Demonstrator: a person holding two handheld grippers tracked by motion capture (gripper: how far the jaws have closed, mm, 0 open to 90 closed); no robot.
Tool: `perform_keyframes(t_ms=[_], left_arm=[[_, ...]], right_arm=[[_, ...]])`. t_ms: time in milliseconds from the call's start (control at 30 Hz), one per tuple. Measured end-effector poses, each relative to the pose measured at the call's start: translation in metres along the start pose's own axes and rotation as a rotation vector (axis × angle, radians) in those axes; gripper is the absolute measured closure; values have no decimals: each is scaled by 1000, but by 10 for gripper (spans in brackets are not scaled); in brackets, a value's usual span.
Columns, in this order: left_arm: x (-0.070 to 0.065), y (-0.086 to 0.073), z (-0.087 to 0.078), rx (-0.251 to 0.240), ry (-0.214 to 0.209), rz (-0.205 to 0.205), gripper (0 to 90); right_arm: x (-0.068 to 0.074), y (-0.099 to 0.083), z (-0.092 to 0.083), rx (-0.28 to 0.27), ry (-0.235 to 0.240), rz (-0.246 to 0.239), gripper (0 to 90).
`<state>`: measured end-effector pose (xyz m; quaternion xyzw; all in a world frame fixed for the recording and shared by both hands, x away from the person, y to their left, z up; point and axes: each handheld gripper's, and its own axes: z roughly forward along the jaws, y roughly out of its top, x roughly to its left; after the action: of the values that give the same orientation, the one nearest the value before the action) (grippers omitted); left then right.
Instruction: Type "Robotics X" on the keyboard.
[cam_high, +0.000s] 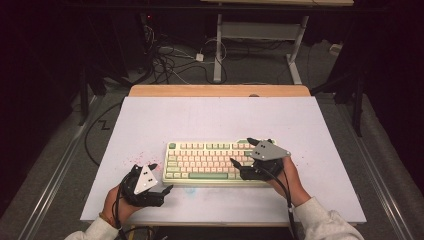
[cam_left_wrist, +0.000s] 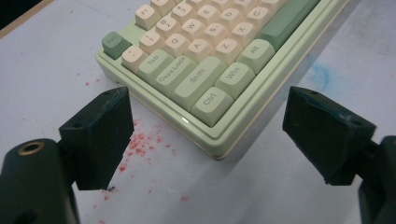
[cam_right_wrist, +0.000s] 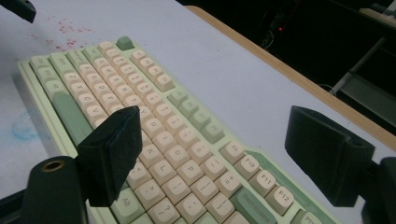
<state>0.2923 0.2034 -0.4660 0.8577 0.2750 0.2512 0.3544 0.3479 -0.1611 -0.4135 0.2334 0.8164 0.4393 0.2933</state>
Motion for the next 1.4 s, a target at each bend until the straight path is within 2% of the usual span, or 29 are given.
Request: perform_keyframes(t_ms=[133,200,300,367,433,733,767,967,1067,1233,1400], left_arm=[[-2,4,-3,-35,-8,-8,163],[-3,5,-5,-51,9,-6,201],[-3,7,-6,-62,4,-12,259],[-2,8,-6,-72,-14,-21,341],[-2,11,-7,-80,-15,-19,364],[-1,33,1,-111,-62,20,603],[-1,35,4,-106,-87,19,649],[-4,52,20,-51,-152,48,851],[-6,62,28,-45,-172,51,873],[-15,79,45,-11,-198,98,874],[-19,91,61,13,-222,121,874]], right_arm=[[0,-3,-11,-12,-4,-4,184],[0,-6,-17,-13,-11,-8,184],[0,-12,-27,-16,-21,-11,187],[0,-16,-32,-22,-28,-16,187],[0,-21,-37,-26,-42,-18,191],[0,-42,-59,-28,-67,-11,186],[0,-44,-61,-24,-68,-6,187],[1,-54,-73,-9,-79,-8,188],[1,-58,-77,1,-83,-9,188],[2,-65,-82,12,-73,2,188],[4,-68,-83,17,-68,-4,188]])
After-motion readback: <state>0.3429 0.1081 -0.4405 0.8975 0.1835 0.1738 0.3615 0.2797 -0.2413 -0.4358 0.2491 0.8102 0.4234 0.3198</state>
